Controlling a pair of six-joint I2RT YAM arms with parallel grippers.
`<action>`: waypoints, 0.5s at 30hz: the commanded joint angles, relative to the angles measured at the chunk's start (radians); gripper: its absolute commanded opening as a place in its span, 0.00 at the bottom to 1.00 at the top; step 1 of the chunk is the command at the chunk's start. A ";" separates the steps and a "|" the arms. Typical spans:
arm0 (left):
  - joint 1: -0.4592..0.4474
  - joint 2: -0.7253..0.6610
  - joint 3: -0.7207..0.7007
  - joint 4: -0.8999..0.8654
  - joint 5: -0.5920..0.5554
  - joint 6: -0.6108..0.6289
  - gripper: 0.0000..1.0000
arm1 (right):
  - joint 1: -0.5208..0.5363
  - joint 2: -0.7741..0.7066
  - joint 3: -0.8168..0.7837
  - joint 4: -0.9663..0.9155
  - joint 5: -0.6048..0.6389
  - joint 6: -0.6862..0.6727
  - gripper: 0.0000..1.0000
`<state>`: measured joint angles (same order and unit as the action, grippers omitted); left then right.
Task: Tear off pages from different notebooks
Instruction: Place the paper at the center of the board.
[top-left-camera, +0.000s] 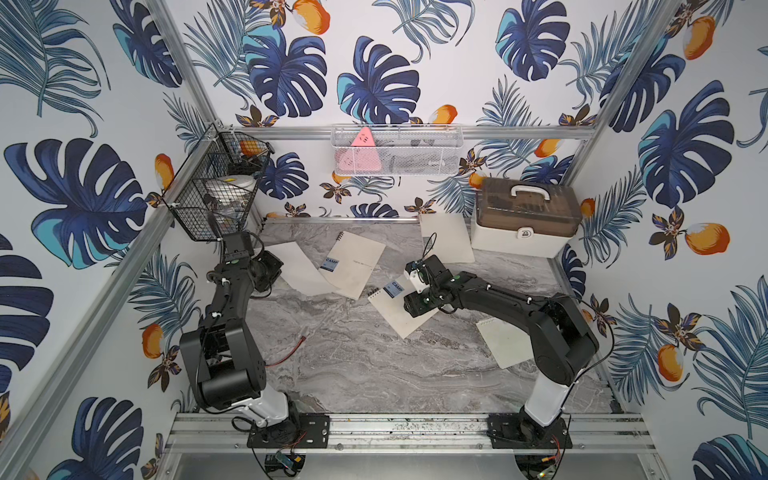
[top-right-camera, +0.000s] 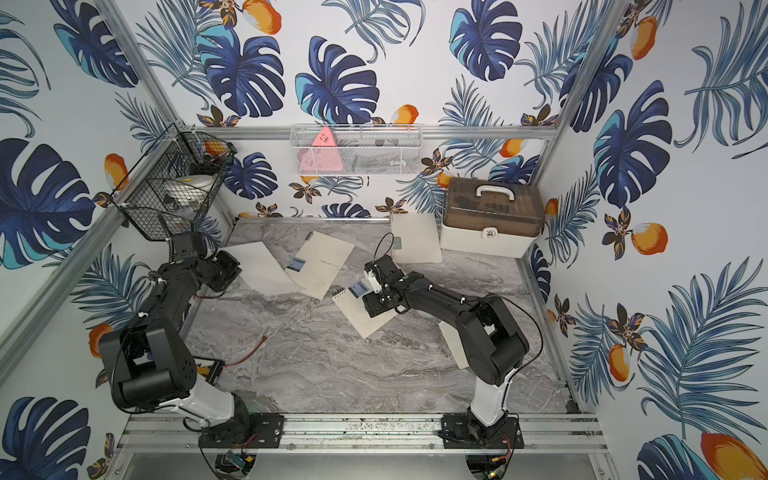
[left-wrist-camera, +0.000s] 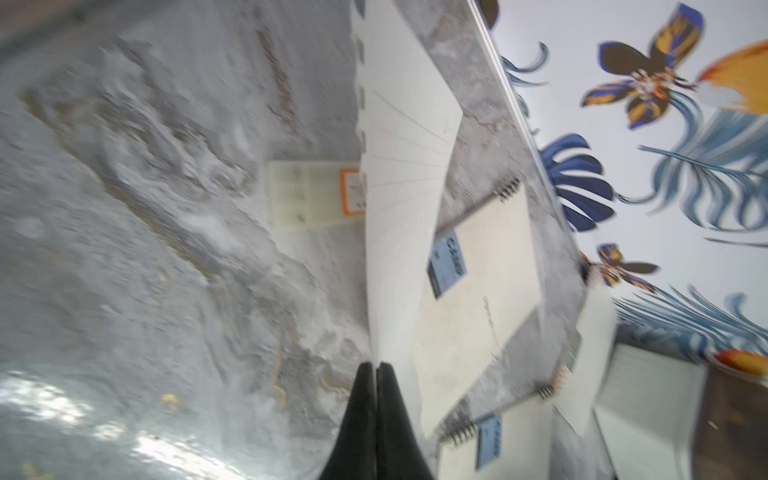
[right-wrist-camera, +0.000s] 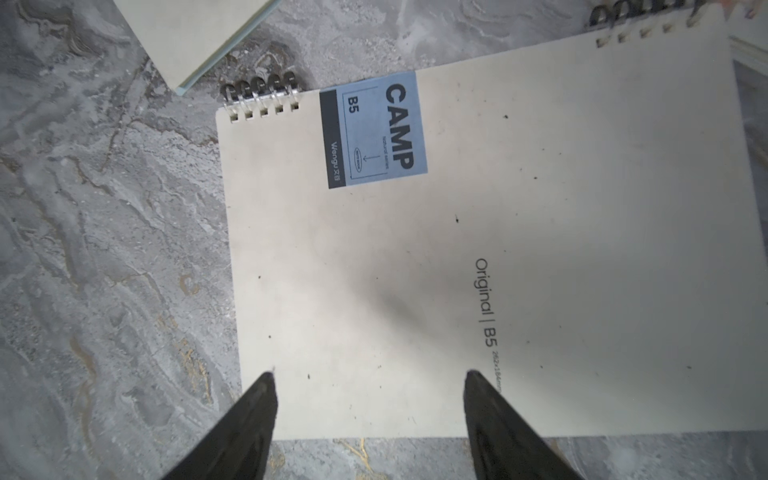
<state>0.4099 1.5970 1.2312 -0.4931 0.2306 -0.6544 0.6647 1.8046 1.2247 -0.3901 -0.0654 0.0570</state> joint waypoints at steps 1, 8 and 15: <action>0.033 0.033 0.023 -0.090 -0.162 0.079 0.00 | -0.009 -0.014 -0.008 0.037 -0.043 0.004 0.73; 0.051 0.043 0.014 -0.159 -0.307 0.046 0.09 | -0.011 -0.012 -0.011 0.037 -0.054 0.005 0.73; 0.052 -0.002 0.058 -0.232 -0.394 0.016 0.66 | -0.011 -0.020 -0.016 0.029 -0.041 0.007 0.74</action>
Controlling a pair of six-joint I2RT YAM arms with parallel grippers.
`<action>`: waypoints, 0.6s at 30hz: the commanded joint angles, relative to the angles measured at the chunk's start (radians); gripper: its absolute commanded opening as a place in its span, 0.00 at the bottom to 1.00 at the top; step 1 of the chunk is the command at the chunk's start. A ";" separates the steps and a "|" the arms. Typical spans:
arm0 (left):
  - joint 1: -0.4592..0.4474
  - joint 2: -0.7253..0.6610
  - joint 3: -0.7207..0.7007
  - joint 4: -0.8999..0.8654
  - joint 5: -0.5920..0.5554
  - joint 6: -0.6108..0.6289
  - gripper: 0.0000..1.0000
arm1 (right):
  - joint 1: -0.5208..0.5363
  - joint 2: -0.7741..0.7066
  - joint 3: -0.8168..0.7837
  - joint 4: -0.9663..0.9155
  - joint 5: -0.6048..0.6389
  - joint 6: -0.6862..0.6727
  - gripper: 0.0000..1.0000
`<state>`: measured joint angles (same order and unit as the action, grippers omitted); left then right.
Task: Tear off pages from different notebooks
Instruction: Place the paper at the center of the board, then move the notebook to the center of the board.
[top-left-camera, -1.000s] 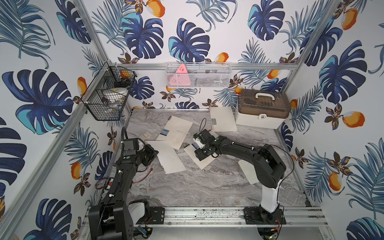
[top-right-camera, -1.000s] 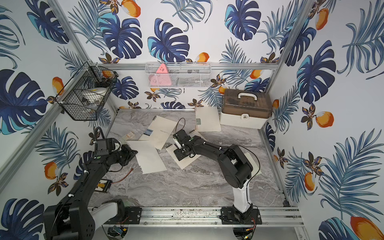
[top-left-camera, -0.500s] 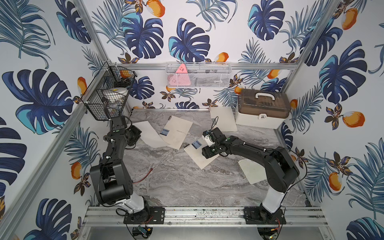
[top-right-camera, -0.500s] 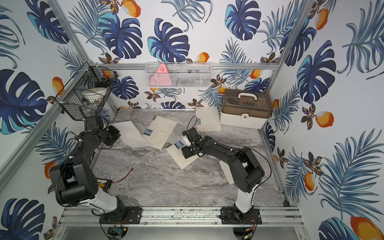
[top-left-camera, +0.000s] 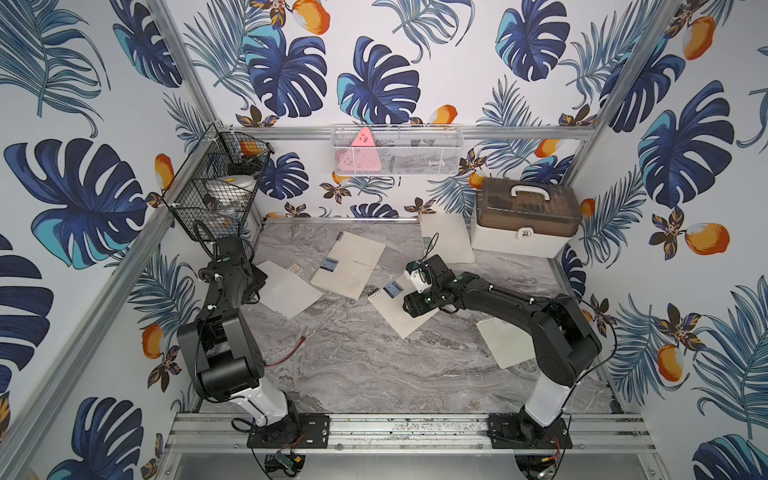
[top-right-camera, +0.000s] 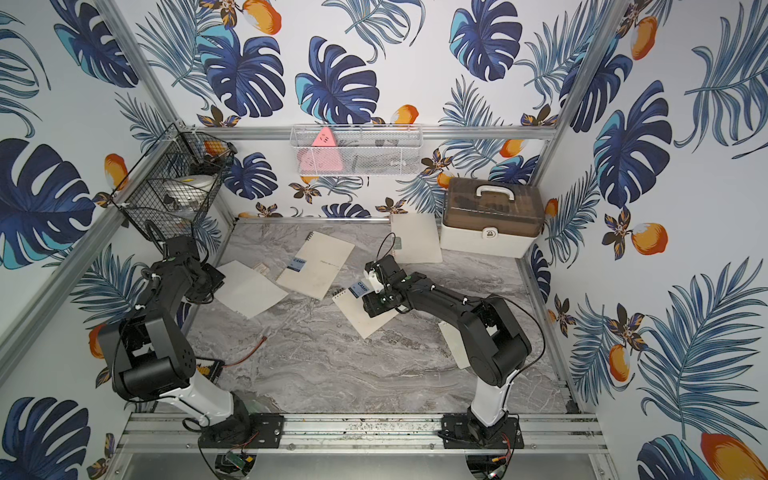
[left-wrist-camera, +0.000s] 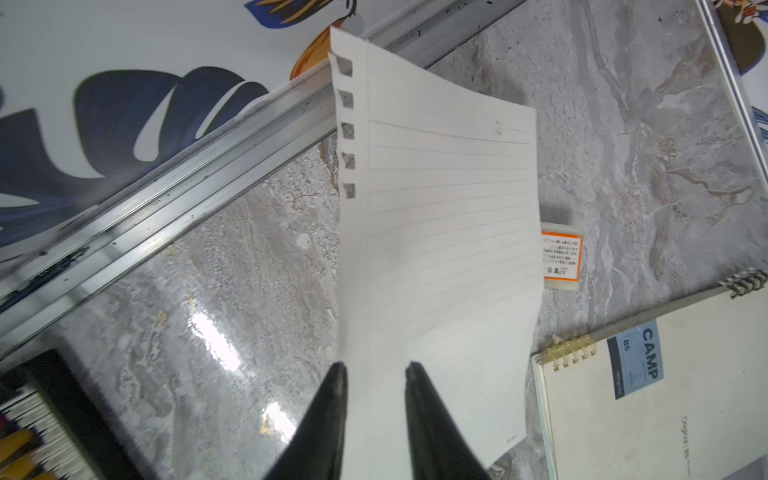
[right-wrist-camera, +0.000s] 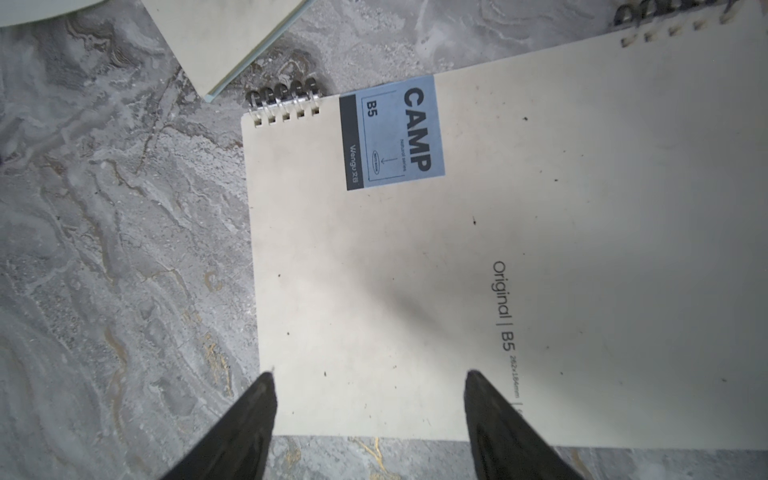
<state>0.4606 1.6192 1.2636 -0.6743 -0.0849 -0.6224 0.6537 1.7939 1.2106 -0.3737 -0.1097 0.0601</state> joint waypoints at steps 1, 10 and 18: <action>0.001 -0.034 0.033 -0.062 -0.089 -0.019 0.76 | 0.000 -0.010 -0.004 0.012 0.005 0.003 0.74; -0.129 -0.147 -0.003 0.083 0.109 -0.012 0.98 | 0.000 -0.025 -0.015 0.014 0.010 0.010 0.75; -0.642 0.038 -0.047 0.243 0.111 -0.084 0.96 | -0.010 -0.054 -0.048 0.017 0.029 0.021 0.75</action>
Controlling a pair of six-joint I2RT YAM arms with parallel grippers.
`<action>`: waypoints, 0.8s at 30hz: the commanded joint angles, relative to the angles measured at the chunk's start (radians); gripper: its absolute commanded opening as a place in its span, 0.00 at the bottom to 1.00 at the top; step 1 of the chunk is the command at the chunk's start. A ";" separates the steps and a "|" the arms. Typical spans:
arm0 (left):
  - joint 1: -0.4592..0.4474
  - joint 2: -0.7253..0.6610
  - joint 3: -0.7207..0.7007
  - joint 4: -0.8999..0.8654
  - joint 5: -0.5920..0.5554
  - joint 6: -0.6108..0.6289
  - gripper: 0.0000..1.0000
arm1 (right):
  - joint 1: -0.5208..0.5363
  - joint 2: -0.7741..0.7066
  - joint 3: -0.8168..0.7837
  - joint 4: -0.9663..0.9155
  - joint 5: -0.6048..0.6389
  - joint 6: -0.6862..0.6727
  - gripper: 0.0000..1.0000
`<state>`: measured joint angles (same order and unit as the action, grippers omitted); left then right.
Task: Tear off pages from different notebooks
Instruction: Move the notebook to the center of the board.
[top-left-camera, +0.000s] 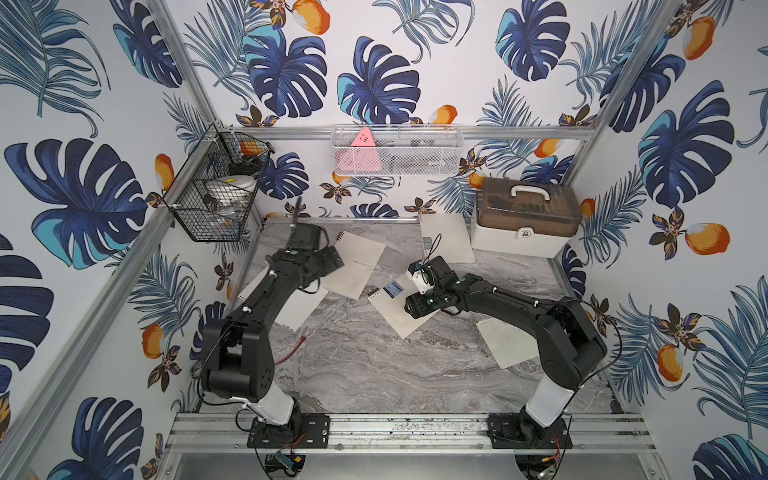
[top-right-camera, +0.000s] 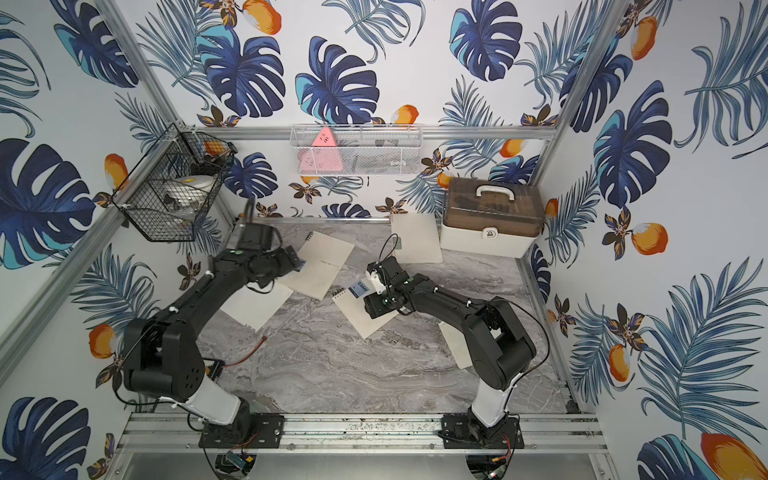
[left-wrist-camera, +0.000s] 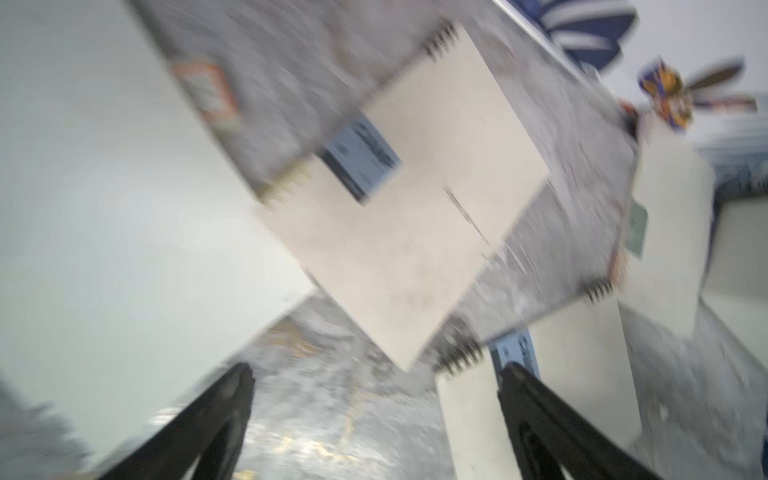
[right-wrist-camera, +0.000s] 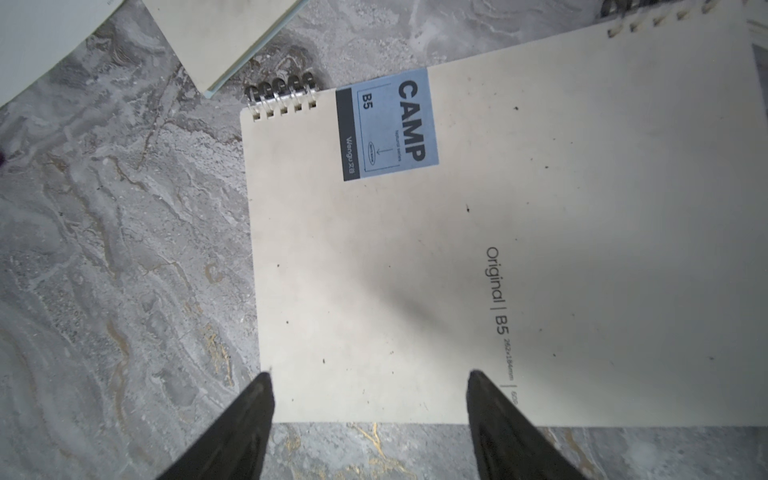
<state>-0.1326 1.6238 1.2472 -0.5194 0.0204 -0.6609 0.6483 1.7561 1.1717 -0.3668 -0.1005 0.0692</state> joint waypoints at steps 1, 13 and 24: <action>-0.065 0.060 -0.032 0.090 -0.012 -0.056 0.97 | -0.007 -0.022 -0.015 0.006 0.023 0.012 0.75; -0.160 0.262 -0.011 0.093 -0.099 -0.104 0.98 | -0.030 -0.035 -0.028 0.008 0.021 0.018 0.77; -0.170 0.427 0.096 0.086 -0.181 -0.151 0.87 | -0.043 -0.054 -0.065 0.016 0.028 0.022 0.75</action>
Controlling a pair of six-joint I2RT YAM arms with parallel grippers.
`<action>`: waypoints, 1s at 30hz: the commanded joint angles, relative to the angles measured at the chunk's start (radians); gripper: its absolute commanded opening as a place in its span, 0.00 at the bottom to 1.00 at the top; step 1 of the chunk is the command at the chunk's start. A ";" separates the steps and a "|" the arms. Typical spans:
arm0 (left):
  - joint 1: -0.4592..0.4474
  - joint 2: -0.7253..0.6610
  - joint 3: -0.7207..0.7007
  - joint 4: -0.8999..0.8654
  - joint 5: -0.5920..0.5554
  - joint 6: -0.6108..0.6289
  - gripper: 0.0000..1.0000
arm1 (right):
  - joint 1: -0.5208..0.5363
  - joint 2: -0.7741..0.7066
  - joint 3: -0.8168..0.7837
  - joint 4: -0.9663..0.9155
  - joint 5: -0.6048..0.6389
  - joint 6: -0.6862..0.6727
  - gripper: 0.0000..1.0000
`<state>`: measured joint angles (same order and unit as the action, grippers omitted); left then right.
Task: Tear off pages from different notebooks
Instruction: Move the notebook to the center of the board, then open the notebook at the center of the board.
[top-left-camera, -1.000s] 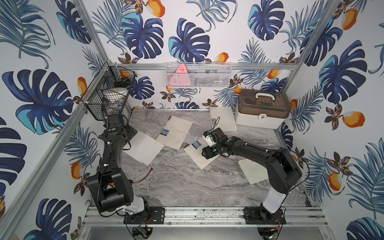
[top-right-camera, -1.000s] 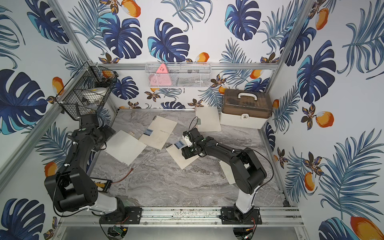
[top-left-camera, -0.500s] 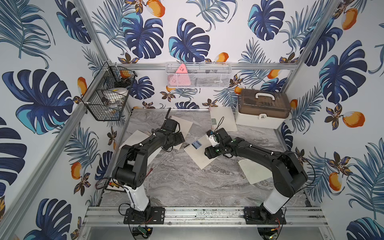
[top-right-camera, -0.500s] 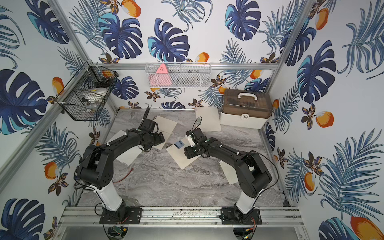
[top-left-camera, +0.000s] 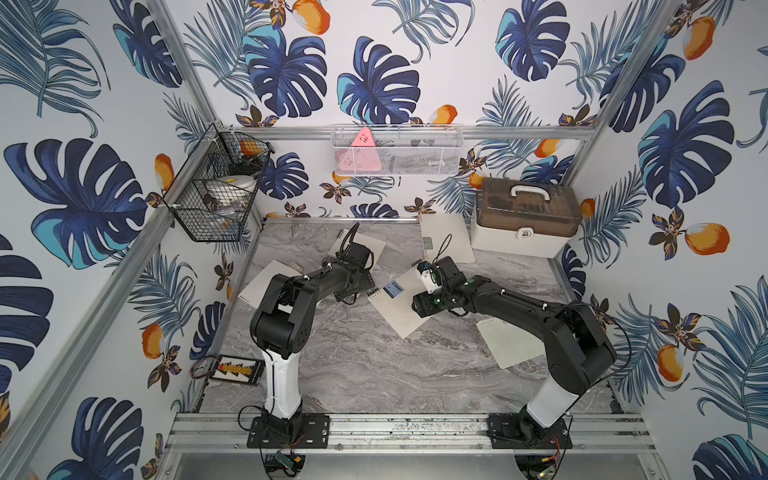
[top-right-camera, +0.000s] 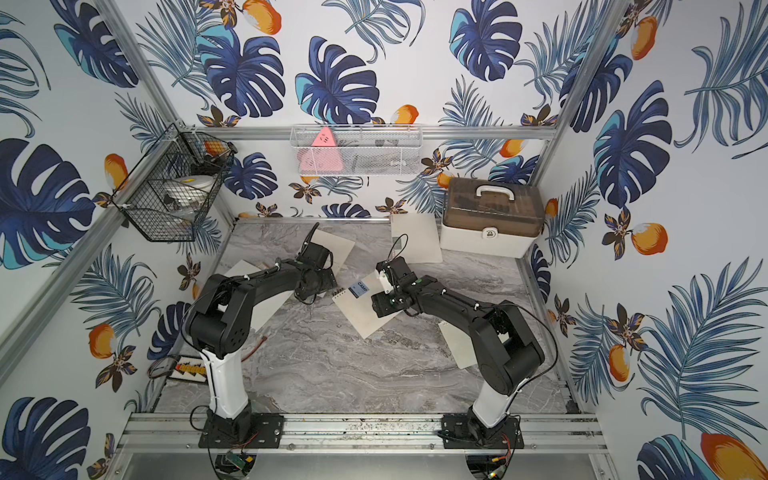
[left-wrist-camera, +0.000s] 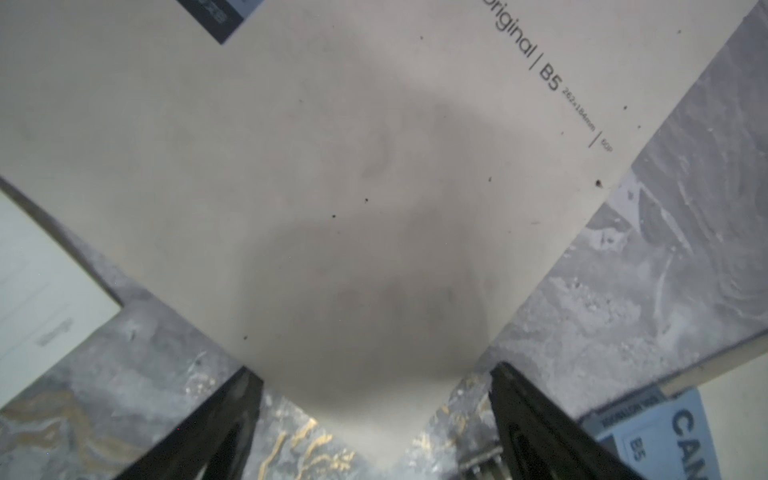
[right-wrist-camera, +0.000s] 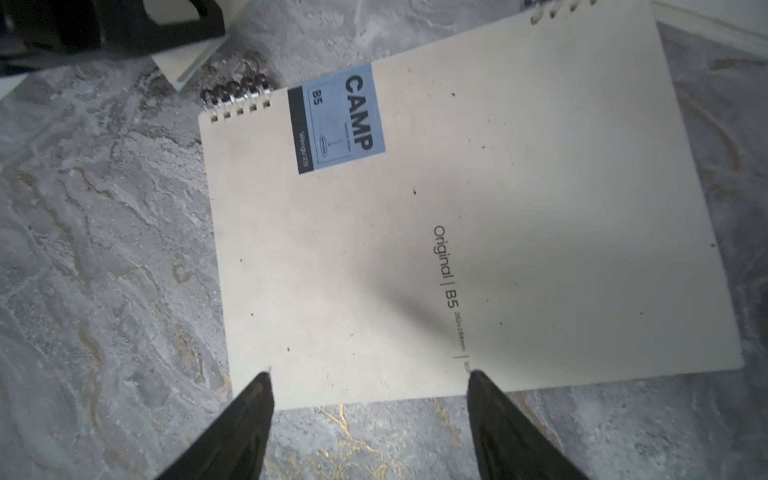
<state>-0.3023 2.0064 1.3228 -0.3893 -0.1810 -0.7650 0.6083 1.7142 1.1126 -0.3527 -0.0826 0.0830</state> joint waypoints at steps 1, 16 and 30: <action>0.000 0.066 0.046 -0.059 0.015 -0.047 0.86 | -0.004 -0.014 -0.006 0.000 0.008 0.009 0.75; 0.055 0.242 0.397 -0.160 0.064 0.028 0.93 | -0.011 -0.079 -0.051 -0.013 -0.001 0.033 0.75; -0.030 -0.020 0.051 0.101 0.476 0.256 0.99 | -0.229 -0.141 -0.302 0.286 -0.219 0.350 0.74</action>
<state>-0.3264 1.9373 1.3537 -0.3260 0.1795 -0.5735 0.4019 1.5635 0.8352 -0.1902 -0.2188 0.3344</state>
